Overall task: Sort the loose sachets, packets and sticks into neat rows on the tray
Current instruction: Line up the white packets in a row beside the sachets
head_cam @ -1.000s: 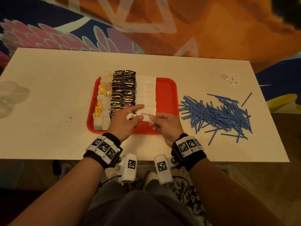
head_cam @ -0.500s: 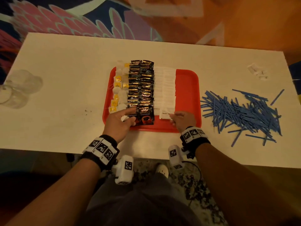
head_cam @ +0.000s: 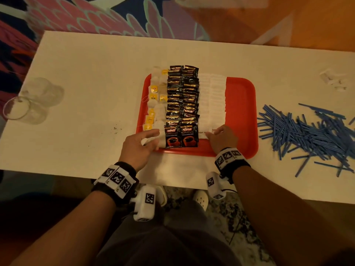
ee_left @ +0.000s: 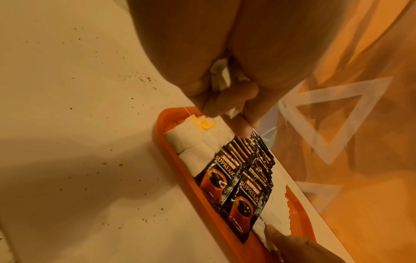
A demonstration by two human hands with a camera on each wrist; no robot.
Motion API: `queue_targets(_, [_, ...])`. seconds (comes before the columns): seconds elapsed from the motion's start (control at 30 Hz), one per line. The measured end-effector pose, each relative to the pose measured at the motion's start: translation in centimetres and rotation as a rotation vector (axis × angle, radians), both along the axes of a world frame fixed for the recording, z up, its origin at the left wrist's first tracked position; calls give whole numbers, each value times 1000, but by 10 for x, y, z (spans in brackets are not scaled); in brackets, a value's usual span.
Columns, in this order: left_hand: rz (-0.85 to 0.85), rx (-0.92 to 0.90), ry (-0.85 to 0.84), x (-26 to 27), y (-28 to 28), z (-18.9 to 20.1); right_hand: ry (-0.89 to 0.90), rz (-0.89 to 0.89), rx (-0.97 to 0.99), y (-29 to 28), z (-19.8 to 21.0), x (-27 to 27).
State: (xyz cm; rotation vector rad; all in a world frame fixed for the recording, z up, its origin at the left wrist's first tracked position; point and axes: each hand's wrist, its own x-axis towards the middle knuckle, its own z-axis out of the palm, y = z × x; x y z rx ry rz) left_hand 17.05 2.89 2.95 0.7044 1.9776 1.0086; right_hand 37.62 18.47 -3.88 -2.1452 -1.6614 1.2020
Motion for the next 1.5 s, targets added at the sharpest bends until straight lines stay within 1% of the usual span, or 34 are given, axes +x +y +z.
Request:
queue_targets(0.13, [-8,13,14,0,3,-6,16,191,160,-2,-1,-4])
queue_targets(0.23, [-25,3,33,2,3,-9,-15,368,189,-6,0,-9])
queue_targets(0.3, [-50,-21,65,3,3,-11,-31,404,157,-7,-1,-8])
queue_targets(0.37, [-107,-32,132,6,5,-11,-28,393,148,-8,1,-7])
queue_targets(0.43, [-226,-41,244,13,11,-7,-6,376,160,-11,4,-3])
queue_targets(0.53, [-480,-70,399,29,29,-4,-13,381,162,-16,11,6])
queue_targets(0.63, [-783,-201,540,48,55,-8,16,348,135,-22,18,18])
queue_targets(0.7, [-931,-295,629,59,72,-12,20,338,116,-26,21,27])
queue_targets(0.83, [-1076,-408,767,72,91,-16,61,313,103,-33,24,44])
queue_targets(0.93, [-1128,-445,837,76,91,-21,90,281,76,-35,24,55])
queue_targets(1.03, [-1132,-401,862,78,86,-27,72,292,100,-35,24,61])
queue_targets(1.13, [-1106,-339,820,78,88,-28,70,305,104,-34,24,63])
queue_targets(1.27, [-1005,-305,772,76,101,-25,83,308,100,-32,26,63])
queue_targets(1.33, [-907,-310,697,75,104,-23,90,311,109,-32,28,64])
queue_targets(1.37, [-822,-308,605,76,105,-20,102,303,111,-31,29,64])
queue_targets(1.4, [-706,-299,469,78,106,-19,121,291,111,-31,30,65])
queue_targets(1.5, [-296,-246,-110,85,104,-14,176,282,121,-29,39,62])
